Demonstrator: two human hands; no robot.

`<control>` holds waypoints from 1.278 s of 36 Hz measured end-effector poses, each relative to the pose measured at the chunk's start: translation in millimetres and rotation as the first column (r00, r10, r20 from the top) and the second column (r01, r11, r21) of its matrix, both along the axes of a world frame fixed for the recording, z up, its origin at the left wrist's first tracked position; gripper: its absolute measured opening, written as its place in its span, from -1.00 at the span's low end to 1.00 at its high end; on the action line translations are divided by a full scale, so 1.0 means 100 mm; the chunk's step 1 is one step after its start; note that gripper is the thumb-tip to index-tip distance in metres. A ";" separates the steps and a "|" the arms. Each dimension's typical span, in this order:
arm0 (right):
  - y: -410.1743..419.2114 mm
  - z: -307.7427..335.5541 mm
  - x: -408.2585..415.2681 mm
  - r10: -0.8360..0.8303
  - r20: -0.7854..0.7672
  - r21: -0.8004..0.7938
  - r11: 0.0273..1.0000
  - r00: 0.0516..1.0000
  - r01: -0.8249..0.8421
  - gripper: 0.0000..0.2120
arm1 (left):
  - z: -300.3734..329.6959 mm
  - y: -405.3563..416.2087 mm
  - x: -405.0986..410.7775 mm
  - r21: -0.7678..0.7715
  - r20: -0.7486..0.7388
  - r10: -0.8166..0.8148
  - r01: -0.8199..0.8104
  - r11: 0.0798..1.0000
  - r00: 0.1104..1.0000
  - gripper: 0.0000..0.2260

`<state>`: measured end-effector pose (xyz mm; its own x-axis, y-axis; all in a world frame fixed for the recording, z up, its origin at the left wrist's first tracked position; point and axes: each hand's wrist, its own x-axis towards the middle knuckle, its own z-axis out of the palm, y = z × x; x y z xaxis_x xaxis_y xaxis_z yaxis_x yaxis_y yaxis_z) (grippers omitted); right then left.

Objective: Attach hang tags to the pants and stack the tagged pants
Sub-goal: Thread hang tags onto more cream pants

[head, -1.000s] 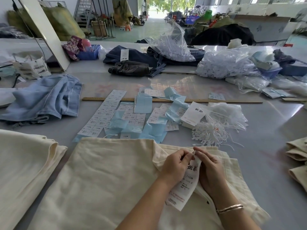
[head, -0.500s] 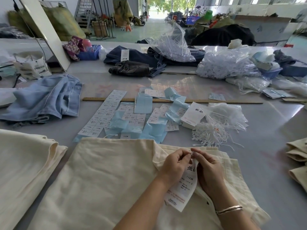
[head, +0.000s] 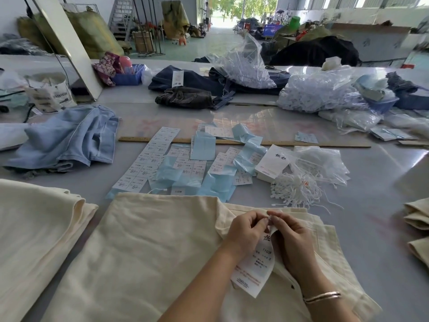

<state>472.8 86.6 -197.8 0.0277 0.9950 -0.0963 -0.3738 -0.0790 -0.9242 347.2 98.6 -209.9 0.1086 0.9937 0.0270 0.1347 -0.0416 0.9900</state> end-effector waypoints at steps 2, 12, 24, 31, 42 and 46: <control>-0.01 0.01 0.00 -0.002 0.048 0.016 1.000 0.999 0.001 -0.87 | 0.00 0.00 0.00 -0.006 -0.009 0.004 -0.004 1.000 1.000 -0.81; -0.04 0.00 -0.01 -0.176 0.295 0.117 0.982 0.939 0.148 -0.82 | 0.08 -0.03 0.02 0.009 -0.096 0.033 -0.032 0.999 0.995 -0.88; 0.08 0.77 -0.14 -0.468 0.590 0.552 0.828 0.658 0.094 -0.64 | 0.68 -0.51 -2.23 0.249 -0.207 0.518 -0.467 0.848 0.830 -0.71; -0.06 0.65 -1.98 -0.109 0.985 0.164 0.382 0.131 -0.910 -0.59 | 0.76 -0.73 -3.99 0.404 -0.589 0.741 -0.676 0.616 0.323 -0.69; 0.14 0.15 -3.11 -0.496 0.821 -0.212 0.194 -0.282 -0.958 -0.38 | 0.66 -0.50 -4.68 0.030 -0.988 -0.019 -0.305 0.952 -0.155 -0.32; 0.07 0.18 -3.21 -0.613 0.739 -0.192 0.204 -0.278 -0.960 -0.45 | 0.67 -0.41 -4.59 0.025 -0.922 -0.073 -0.248 0.968 -0.379 -0.43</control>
